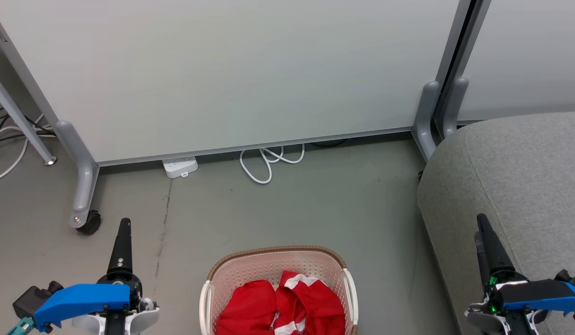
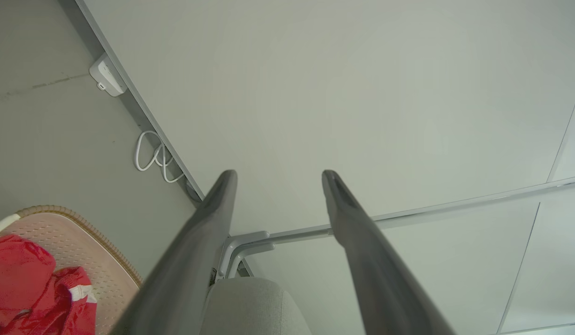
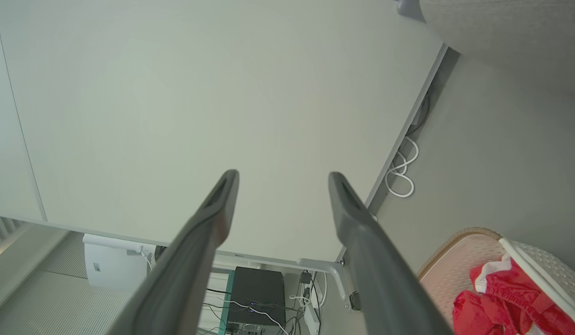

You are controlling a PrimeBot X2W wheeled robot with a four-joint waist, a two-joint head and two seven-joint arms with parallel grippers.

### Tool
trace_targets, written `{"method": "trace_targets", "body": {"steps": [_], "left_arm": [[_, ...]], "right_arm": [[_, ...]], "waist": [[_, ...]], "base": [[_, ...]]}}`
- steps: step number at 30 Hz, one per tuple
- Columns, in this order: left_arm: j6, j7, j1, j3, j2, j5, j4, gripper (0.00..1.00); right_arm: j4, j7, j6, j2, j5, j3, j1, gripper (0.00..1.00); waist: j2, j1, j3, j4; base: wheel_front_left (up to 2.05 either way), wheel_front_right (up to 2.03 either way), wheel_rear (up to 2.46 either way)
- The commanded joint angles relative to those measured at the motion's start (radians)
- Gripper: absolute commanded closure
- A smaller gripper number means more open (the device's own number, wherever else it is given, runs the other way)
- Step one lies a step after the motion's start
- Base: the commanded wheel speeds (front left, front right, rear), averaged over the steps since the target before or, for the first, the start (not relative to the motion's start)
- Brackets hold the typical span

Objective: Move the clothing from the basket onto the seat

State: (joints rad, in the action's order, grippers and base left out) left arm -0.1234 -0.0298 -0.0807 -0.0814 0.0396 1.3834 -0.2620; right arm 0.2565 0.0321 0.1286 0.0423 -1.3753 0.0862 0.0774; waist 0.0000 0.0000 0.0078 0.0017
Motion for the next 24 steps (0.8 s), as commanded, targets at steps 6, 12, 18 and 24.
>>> {"method": "trace_targets", "body": {"steps": [6, 12, 18, 24], "left_arm": [[0.01, 0.033, -0.042, 0.027, 0.008, -0.168, 0.039, 0.0], [0.027, 0.056, -0.047, 0.053, 0.009, -0.293, 0.041, 0.0], [0.038, 0.079, -0.052, 0.077, 0.009, -0.404, 0.027, 0.0], [0.042, 0.099, -0.057, 0.093, 0.01, -0.501, 0.015, 0.0]], "right_arm": [[-0.036, -0.034, 0.001, 0.006, 0.169, -0.021, 0.037, 0.0], [-0.044, -0.058, 0.001, 0.006, 0.292, -0.04, 0.039, 0.0], [-0.043, -0.081, 0.001, 0.007, 0.404, -0.061, 0.038, 0.0], [-0.031, -0.101, 0.002, 0.007, 0.506, -0.074, 0.038, 0.0]], "waist": [[0.0, 0.0, 0.002, 0.002], [0.0, 0.0, 0.003, 0.003], [0.0, 0.0, 0.002, 0.004], [0.0, 0.0, 0.001, 0.005]], "base": [[0.0, 0.0, 0.0], [0.0, 0.0, 0.0], [0.0, 0.0, 0.0], [0.0, 0.0, 0.0]]}}
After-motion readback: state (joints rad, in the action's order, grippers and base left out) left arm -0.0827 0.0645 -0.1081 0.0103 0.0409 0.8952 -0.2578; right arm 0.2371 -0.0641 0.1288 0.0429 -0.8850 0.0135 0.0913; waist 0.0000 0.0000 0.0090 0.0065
